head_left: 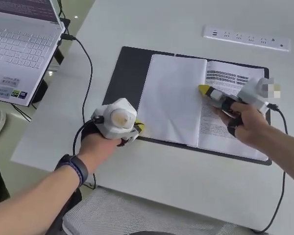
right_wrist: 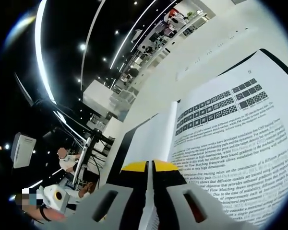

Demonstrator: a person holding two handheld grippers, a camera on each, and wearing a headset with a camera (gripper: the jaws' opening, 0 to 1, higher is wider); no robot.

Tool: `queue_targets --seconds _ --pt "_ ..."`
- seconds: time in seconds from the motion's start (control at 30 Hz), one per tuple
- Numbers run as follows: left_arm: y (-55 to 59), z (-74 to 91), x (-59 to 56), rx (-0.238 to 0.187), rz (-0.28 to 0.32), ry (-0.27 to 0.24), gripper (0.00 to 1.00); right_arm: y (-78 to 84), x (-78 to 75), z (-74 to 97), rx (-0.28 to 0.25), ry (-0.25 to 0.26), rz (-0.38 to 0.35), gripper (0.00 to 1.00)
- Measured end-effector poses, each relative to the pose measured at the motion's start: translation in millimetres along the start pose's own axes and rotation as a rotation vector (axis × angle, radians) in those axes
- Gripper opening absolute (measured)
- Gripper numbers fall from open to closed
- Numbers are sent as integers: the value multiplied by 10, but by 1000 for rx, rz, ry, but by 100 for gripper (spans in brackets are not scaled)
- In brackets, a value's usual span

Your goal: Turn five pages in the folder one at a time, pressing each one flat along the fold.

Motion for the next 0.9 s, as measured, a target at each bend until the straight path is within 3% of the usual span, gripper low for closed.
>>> queue_targets --seconds 0.43,0.9 --pt "-8 5 -4 -9 18 -5 0 -29 -39 -21 5 -21 21 0" --pt "-23 32 -23 -28 63 -4 0 -248 -176 -246 -58 -16 -49 0"
Point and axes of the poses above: the centre of the closed fingertips' face, and the gripper's own axes: z roughly backward along the fingers, x roughly to its left, y roughly out of its underside, the point moved 8 cm from there along z, roughly backward along the fingers, and after that the axes turned 5 degrees about y, right-handed, at the moved point
